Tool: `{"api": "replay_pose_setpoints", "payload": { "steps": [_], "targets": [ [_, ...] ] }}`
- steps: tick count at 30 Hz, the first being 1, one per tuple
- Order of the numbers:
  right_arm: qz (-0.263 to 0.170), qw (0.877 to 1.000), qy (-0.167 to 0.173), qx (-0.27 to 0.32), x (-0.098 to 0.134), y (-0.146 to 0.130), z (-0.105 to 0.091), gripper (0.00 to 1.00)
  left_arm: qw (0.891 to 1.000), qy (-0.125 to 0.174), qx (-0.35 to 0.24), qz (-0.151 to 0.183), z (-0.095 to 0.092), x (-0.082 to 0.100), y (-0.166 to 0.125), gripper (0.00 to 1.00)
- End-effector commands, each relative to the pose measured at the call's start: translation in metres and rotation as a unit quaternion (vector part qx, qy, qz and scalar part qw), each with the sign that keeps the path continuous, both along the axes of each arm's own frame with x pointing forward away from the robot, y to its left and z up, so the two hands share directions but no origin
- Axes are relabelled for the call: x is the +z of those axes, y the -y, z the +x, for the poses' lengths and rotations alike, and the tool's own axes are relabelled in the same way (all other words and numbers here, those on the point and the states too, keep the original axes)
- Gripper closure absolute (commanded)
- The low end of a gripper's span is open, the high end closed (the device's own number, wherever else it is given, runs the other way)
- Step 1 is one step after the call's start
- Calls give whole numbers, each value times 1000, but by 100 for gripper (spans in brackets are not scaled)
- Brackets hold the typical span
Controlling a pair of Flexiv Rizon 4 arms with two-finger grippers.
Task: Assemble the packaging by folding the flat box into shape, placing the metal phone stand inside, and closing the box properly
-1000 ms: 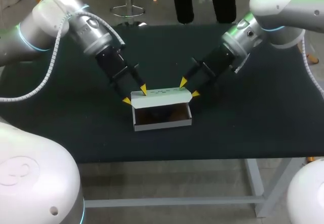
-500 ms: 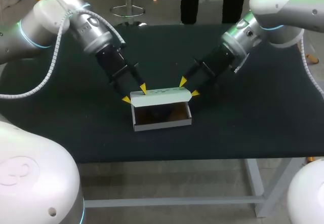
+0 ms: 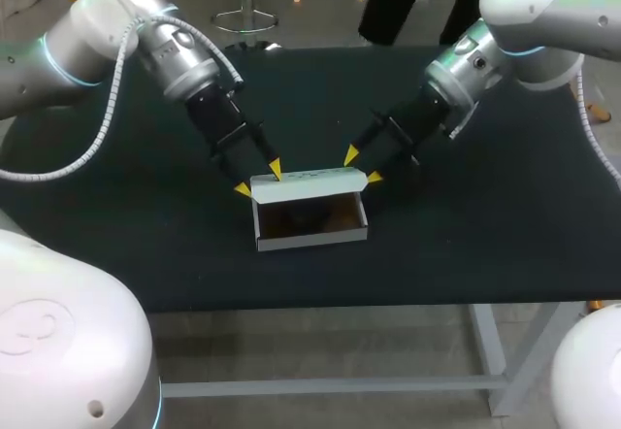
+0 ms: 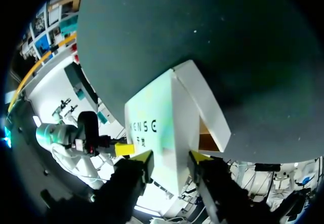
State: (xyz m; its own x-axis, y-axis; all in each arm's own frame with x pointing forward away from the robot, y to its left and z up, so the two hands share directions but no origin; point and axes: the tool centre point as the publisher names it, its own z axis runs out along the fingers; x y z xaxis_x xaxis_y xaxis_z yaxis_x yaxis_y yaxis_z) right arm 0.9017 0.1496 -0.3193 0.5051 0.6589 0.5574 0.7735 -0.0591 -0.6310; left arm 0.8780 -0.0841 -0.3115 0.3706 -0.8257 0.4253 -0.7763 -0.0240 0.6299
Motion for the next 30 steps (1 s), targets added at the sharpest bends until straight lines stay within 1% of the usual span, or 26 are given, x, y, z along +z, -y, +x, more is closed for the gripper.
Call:
{"api": "replay_pose_setpoints", "payload": {
  "steps": [1,30],
  "targets": [
    [3,1000,-3,3,1,-3,3,52,1000,-6,-5,2,4,-2,5,40],
    [6,1000,-7,3,2,-6,3,55,1000,-12,-13,14,5,0,6,38]
  ]
}}
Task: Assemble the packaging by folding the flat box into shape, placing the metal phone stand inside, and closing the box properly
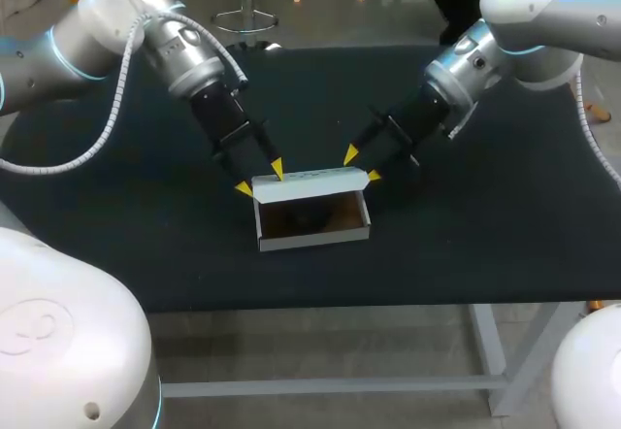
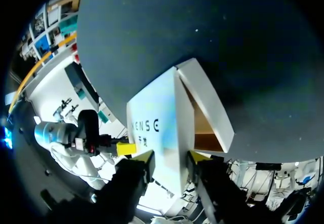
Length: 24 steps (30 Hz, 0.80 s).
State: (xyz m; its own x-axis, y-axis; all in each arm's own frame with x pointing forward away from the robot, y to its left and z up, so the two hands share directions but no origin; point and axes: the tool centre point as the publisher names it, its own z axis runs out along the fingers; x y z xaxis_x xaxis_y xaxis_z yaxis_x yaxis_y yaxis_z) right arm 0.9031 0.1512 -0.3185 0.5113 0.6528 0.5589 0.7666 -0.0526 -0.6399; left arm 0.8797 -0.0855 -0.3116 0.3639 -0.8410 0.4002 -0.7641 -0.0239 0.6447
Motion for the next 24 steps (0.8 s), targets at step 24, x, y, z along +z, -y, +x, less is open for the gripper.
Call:
{"api": "replay_pose_setpoints", "payload": {
  "steps": [24],
  "targets": [
    [0,1000,-5,7,-6,-4,-1,55,1000,17,-21,10,0,-7,1,38]
  ]
}}
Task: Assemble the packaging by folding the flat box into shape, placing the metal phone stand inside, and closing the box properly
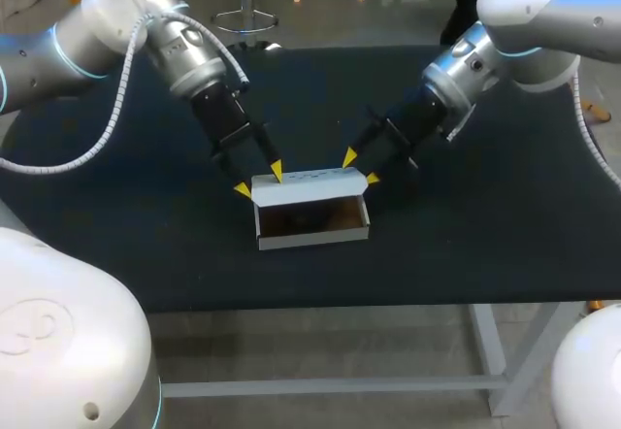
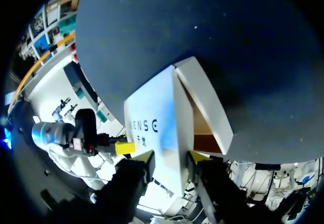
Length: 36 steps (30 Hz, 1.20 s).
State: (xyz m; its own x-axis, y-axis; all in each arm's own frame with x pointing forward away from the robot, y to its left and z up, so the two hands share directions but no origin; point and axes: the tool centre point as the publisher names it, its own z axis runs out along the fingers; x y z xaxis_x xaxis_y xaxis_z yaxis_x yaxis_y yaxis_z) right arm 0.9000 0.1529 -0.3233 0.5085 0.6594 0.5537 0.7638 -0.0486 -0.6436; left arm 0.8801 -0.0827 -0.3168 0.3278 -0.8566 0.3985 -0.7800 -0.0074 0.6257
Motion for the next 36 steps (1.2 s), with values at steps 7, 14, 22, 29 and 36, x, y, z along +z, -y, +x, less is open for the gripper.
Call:
{"api": "replay_pose_setpoints", "payload": {
  "steps": [7,14,22,29,36],
  "targets": [
    [1,1000,-3,3,-2,-2,1,55,1000,6,-9,7,0,-3,3,37],
    [1,1000,-3,3,-3,0,0,54,1000,10,-12,9,-1,-5,2,37],
    [2,1000,-6,3,-6,1,1,54,1000,19,-13,8,-1,-8,1,38],
    [2,1000,-6,3,-7,1,1,54,1000,25,-15,7,-1,-9,1,38],
    [2,1000,-6,4,-8,1,1,54,999,30,-17,10,-3,-10,0,38]
  ]
}}
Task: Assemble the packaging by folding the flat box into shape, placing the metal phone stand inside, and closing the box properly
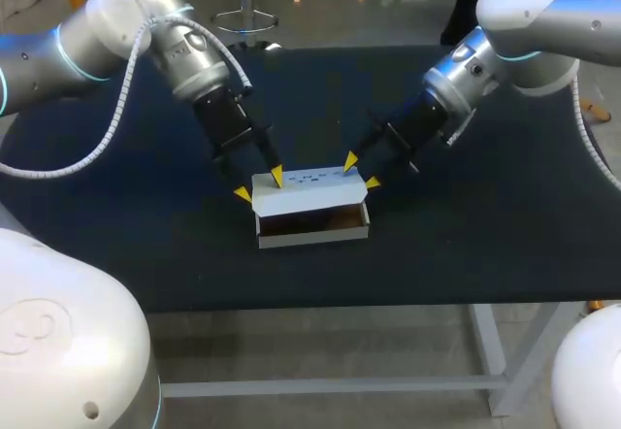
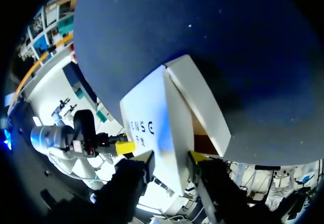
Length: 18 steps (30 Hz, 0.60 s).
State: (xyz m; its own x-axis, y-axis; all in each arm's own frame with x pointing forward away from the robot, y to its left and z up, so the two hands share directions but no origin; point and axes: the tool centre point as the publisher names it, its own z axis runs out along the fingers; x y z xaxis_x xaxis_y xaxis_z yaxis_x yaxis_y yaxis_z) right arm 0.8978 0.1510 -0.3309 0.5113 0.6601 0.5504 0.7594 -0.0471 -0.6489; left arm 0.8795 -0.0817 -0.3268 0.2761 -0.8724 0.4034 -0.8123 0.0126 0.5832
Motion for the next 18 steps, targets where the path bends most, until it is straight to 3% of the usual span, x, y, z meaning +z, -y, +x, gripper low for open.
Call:
{"api": "replay_pose_setpoints", "payload": {
  "steps": [1,18],
  "targets": [
    [1,1000,-3,3,0,-1,3,54,1000,4,0,4,-2,0,1,38],
    [1,1000,-4,3,-2,0,3,54,1000,14,0,12,-4,-4,-1,38]
  ]
}}
